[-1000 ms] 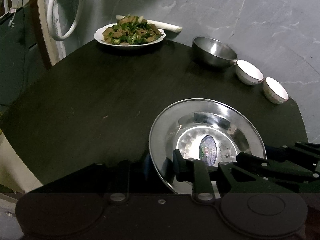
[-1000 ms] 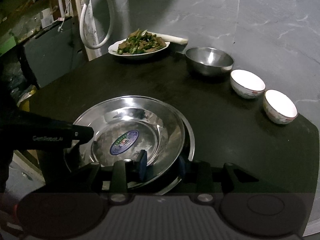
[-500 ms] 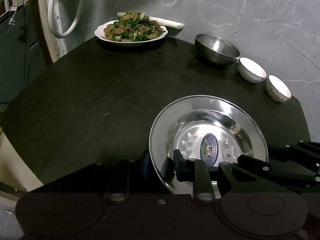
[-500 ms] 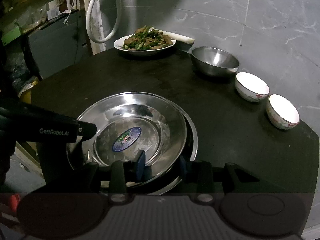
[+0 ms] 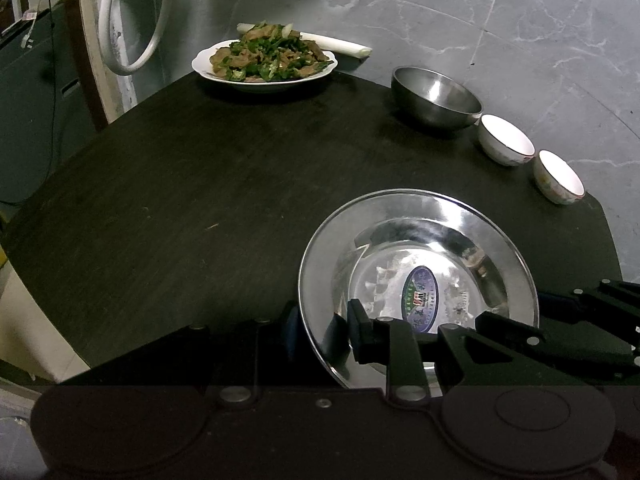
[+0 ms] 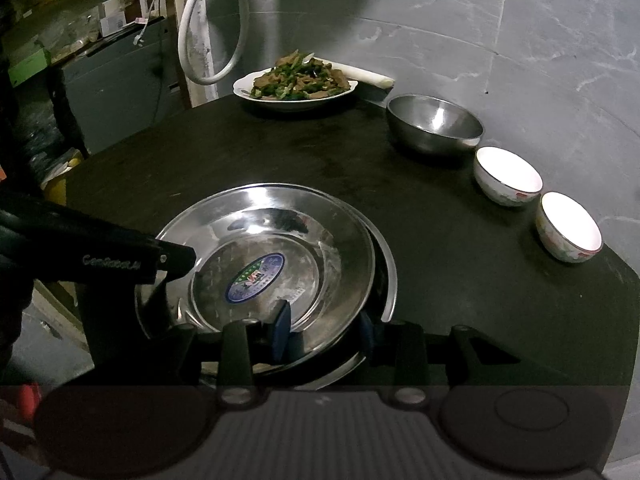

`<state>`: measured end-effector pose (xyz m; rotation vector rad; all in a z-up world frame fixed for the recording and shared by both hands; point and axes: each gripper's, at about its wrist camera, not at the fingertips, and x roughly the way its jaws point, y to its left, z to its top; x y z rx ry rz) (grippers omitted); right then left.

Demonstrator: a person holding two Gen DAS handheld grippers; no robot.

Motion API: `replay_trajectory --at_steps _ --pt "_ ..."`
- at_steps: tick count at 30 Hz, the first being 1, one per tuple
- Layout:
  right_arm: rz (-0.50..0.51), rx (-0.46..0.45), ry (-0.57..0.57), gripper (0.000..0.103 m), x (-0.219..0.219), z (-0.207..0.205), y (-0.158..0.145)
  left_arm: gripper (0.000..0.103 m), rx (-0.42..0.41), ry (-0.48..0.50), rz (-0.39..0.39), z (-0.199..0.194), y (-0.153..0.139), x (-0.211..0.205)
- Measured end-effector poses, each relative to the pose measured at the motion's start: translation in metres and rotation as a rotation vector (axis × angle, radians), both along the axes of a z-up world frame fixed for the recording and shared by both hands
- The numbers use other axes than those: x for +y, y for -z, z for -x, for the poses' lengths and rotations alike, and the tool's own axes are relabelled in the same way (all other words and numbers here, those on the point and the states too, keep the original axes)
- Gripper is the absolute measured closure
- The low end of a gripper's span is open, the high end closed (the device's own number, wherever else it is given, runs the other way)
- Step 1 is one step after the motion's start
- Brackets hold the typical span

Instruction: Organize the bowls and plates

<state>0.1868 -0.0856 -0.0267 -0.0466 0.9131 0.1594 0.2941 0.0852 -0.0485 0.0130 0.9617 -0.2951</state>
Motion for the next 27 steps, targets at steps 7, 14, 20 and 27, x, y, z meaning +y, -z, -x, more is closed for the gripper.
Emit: replay_trajectory --at_steps 7,14,20,27 --pt "-0.004 0.0 -0.024 0.055 0.002 0.003 -0.001 0.075 0.001 0.002 -0.007 0.0 -0.001 -0.001" --pt "0.01 -0.02 -0.033 0.04 0.0 0.009 -0.003 0.068 -0.01 -0.01 -0.017 0.005 -0.004 -0.007" --pt "-0.003 -0.042 -0.029 0.028 -0.011 0.015 -0.004 0.039 -0.051 -0.055 -0.024 0.016 -0.013 -0.011" --pt "-0.044 -0.076 -0.011 0.01 -0.029 0.024 -0.005 0.006 -0.093 -0.138 -0.027 0.027 -0.025 -0.01"
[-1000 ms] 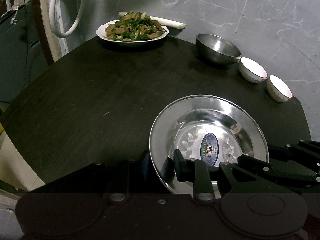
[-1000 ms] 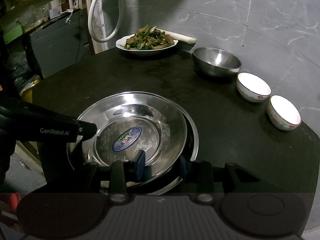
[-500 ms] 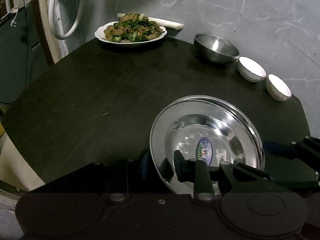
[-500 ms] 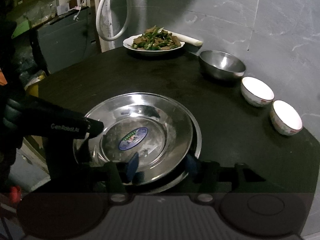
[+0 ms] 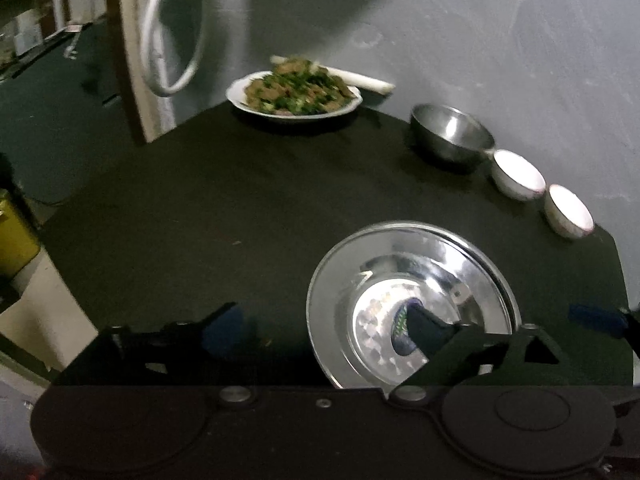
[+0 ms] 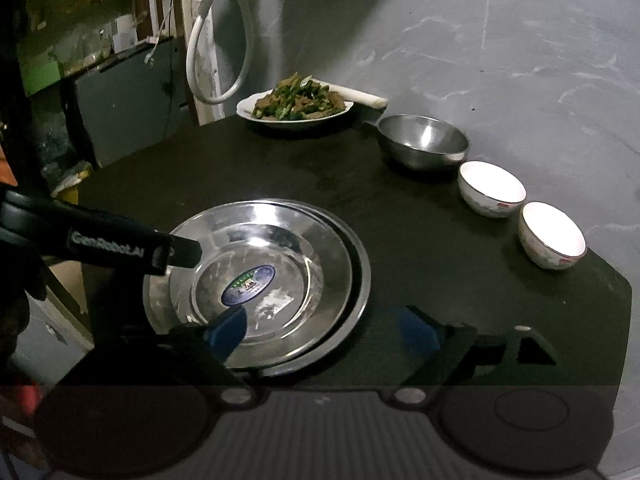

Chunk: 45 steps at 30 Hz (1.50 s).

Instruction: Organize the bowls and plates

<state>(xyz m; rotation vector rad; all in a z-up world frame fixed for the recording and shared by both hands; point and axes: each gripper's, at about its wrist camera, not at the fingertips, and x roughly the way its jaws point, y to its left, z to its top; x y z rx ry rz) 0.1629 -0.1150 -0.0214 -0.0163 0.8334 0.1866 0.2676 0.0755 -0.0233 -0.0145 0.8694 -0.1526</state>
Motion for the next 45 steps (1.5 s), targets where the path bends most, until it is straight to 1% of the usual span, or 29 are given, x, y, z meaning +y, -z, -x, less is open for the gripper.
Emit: replay_trajectory --at_steps 2,4,8,11,15,19,23,28,31,34,36,38,42,43,45 --pt "-0.018 -0.011 0.012 0.004 -0.006 0.003 -0.001 0.001 -0.011 -0.03 -0.003 0.001 -0.004 0.001" --pt "-0.051 -0.02 0.031 0.001 -0.013 0.005 -0.001 0.001 -0.002 -0.038 0.0 0.0 -0.008 0.002" --pt "-0.129 -0.023 0.094 0.0 -0.027 0.005 0.0 0.001 0.025 -0.036 0.005 -0.008 -0.015 0.002" --pt "-0.167 -0.013 0.139 0.0 -0.033 0.0 0.002 0.001 0.005 -0.026 0.032 -0.018 -0.02 0.001" --pt "-0.179 -0.016 0.19 0.0 -0.039 -0.012 0.004 0.001 -0.001 0.038 0.053 -0.052 -0.022 -0.007" --pt "-0.147 -0.026 0.26 0.0 -0.047 -0.032 0.006 0.001 -0.003 0.119 0.084 -0.101 -0.021 -0.023" --pt "-0.107 -0.047 0.329 0.0 -0.061 -0.058 0.004 0.001 -0.002 0.188 0.12 -0.15 -0.012 -0.046" --pt "-0.035 -0.075 0.358 0.0 -0.084 -0.104 -0.001 0.001 -0.041 0.249 0.147 -0.206 0.004 -0.07" --pt "0.008 -0.083 0.376 0.0 -0.097 -0.132 -0.003 0.001 -0.058 0.255 0.16 -0.233 0.012 -0.079" --pt "0.007 -0.088 0.386 0.0 -0.109 -0.161 -0.002 0.001 -0.036 0.243 0.195 -0.253 0.018 -0.086" --pt "0.023 -0.09 0.376 0.003 -0.113 -0.183 0.0 0.001 -0.018 0.242 0.221 -0.263 0.021 -0.088" --pt "0.041 -0.087 0.367 0.005 -0.114 -0.201 0.004 0.001 -0.004 0.237 0.227 -0.272 0.025 -0.09" --pt "0.107 -0.056 0.359 0.011 -0.112 -0.23 0.015 0.001 0.015 0.216 0.232 -0.277 0.03 -0.092" --pt "0.11 -0.049 0.355 0.012 -0.111 -0.235 0.018 0.002 0.02 0.212 0.242 -0.278 0.031 -0.093" --pt "0.107 -0.028 0.348 0.016 -0.109 -0.242 0.023 0.007 0.022 0.211 0.266 -0.279 0.032 -0.093"
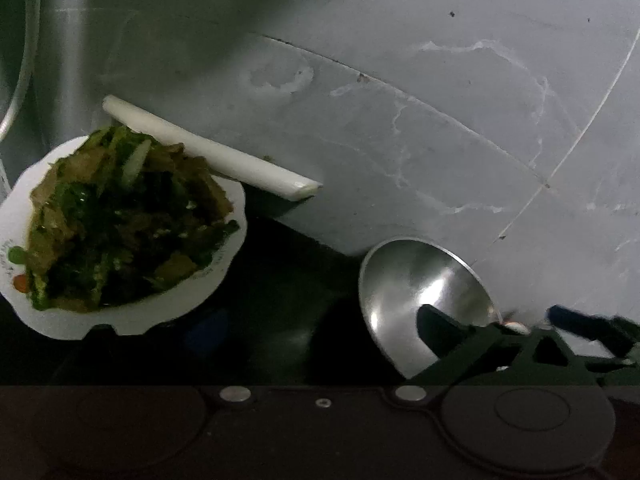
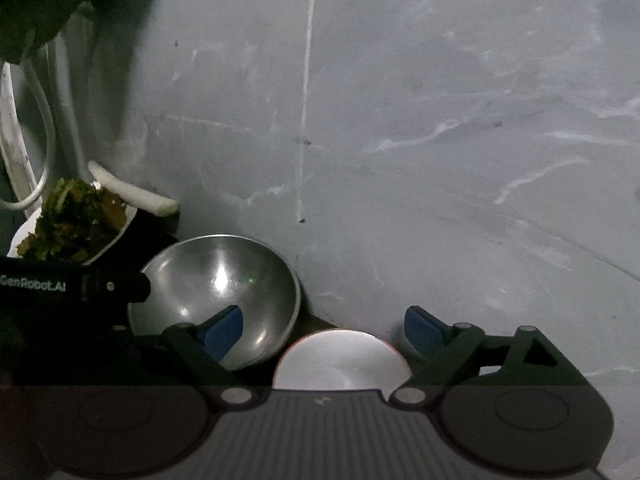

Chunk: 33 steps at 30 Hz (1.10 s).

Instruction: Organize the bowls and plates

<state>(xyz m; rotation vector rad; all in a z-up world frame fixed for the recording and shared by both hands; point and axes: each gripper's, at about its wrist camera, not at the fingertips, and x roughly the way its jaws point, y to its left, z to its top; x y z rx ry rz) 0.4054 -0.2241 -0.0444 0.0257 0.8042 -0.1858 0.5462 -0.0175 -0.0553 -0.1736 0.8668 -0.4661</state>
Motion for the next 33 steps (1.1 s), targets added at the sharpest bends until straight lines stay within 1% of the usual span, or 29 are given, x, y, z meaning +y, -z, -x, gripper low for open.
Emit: replay_trajectory --at_steps 1,3,4,7,8,9,10,11,12,13,14,15,16,17,18,19,21,23,25,27,33 --pt "0.001 0.011 -0.003 0.017 0.001 -0.003 0.003 0.008 0.002 0.002 0.005 0.0 0.0 -0.001" --pt "0.005 0.026 -0.01 0.023 0.003 -0.009 0.007 0.013 0.001 0.018 0.018 0.001 0.0 -0.003" --pt "0.007 0.034 -0.012 0.024 0.005 -0.011 0.009 0.015 0.005 0.027 0.029 0.0 0.001 -0.004" --pt "0.017 0.041 -0.025 0.029 0.009 -0.014 0.011 0.024 0.028 0.028 0.057 -0.002 0.003 -0.005" --pt "0.017 0.041 -0.03 0.036 0.01 -0.016 0.012 0.032 0.036 0.031 0.064 -0.002 0.004 -0.007" --pt "0.015 0.045 -0.035 0.044 0.011 -0.018 0.013 0.04 0.046 0.033 0.073 -0.004 0.005 -0.007" --pt "0.013 0.049 -0.037 0.048 0.012 -0.02 0.014 0.046 0.055 0.035 0.081 -0.005 0.006 -0.007" --pt "0.011 0.052 -0.04 0.051 0.011 -0.019 0.014 0.057 0.069 0.038 0.091 -0.007 0.008 -0.007" --pt "0.009 0.055 -0.044 0.054 0.012 -0.021 0.016 0.064 0.08 0.039 0.1 -0.008 0.009 -0.007" --pt "0.006 0.056 -0.049 0.056 0.013 -0.022 0.016 0.065 0.091 0.034 0.108 -0.009 0.01 -0.007" --pt "0.004 0.057 -0.053 0.063 0.012 -0.022 0.016 0.069 0.1 0.028 0.113 -0.01 0.012 -0.006" --pt "0.003 0.058 -0.056 0.066 0.013 -0.023 0.016 0.074 0.107 0.025 0.119 -0.011 0.013 -0.006" --pt "0.0 0.06 -0.063 0.068 0.014 -0.024 0.016 0.075 0.113 0.028 0.13 -0.012 0.014 -0.005" --pt "-0.005 0.061 -0.071 0.072 0.014 -0.025 0.016 0.081 0.116 0.033 0.141 -0.012 0.014 -0.004" --pt "-0.01 0.064 -0.079 0.078 0.015 -0.026 0.017 0.083 0.114 0.039 0.144 -0.011 0.013 -0.003" --pt "-0.015 0.068 -0.086 0.079 0.017 -0.027 0.017 0.083 0.169 0.022 0.119 -0.01 0.012 -0.004" --pt "-0.009 0.065 -0.086 0.082 0.02 -0.026 0.017 0.085 0.177 0.015 0.109 -0.009 0.009 -0.002" --pt "-0.016 0.063 -0.08 0.088 0.021 -0.025 0.016 0.086 0.19 0.005 0.112 -0.007 0.005 0.001" --pt "-0.034 0.058 -0.082 0.089 0.022 -0.02 0.013 0.087 0.176 0.005 0.114 -0.001 -0.003 0.004" --pt "-0.029 0.031 -0.087 0.089 0.026 -0.011 0.006 0.088 0.163 0.005 0.115 0.005 -0.012 0.007" --pt "-0.061 -0.056 -0.072 0.089 0.027 0.031 -0.029 0.088 0.136 0.027 0.146 0.043 -0.056 0.011"
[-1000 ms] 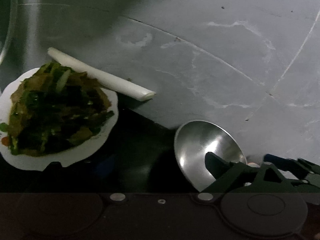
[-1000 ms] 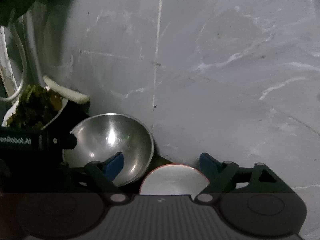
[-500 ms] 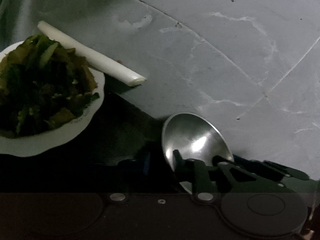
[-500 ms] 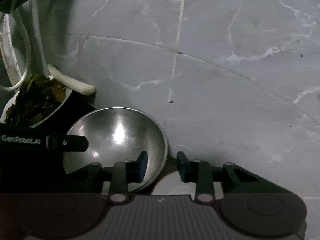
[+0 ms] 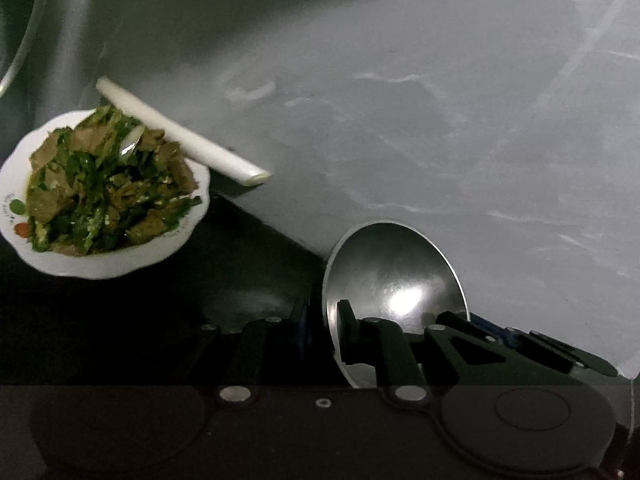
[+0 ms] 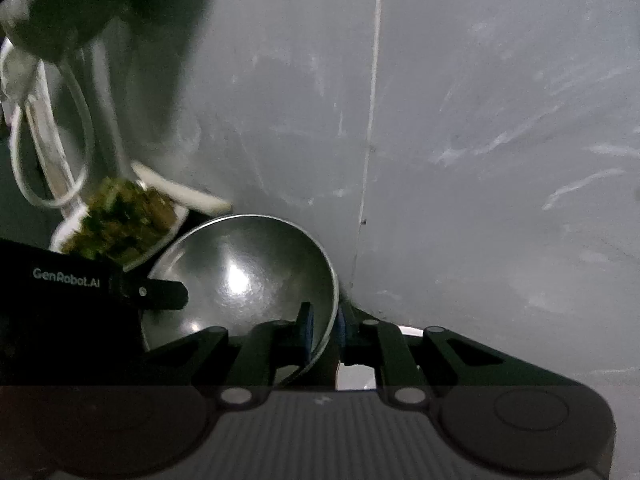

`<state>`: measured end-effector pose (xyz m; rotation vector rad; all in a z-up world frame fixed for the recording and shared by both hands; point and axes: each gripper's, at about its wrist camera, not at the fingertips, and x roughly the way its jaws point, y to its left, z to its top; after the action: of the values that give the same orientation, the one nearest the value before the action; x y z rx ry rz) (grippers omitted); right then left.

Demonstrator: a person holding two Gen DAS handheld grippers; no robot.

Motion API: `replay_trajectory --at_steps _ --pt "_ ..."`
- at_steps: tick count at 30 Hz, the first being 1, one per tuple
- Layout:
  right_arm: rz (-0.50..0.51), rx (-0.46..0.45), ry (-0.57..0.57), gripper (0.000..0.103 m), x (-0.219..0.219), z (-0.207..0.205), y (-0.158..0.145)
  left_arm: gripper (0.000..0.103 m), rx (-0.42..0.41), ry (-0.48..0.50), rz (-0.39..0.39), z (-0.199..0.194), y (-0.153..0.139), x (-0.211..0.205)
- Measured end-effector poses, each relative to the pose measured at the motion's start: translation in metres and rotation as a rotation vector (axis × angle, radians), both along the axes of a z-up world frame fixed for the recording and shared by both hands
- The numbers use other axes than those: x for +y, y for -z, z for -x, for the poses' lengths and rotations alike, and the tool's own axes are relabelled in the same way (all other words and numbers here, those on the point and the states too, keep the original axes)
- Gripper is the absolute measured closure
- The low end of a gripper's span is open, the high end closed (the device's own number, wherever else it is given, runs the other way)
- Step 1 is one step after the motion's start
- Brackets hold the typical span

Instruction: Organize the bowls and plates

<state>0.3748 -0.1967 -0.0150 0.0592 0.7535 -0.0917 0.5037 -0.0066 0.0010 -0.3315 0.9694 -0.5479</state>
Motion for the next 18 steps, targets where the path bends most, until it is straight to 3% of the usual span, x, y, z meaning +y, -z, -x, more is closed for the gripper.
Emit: replay_trajectory --at_steps 8,18 --pt "-0.048 -0.036 0.04 0.089 -0.016 0.08 -0.036 0.088 0.004 0.073 0.012 0.068 -0.042 -0.017" --pt "-0.08 0.025 0.083 0.089 -0.042 0.189 -0.039 0.088 0.084 0.201 -0.017 0.17 -0.039 -0.044"
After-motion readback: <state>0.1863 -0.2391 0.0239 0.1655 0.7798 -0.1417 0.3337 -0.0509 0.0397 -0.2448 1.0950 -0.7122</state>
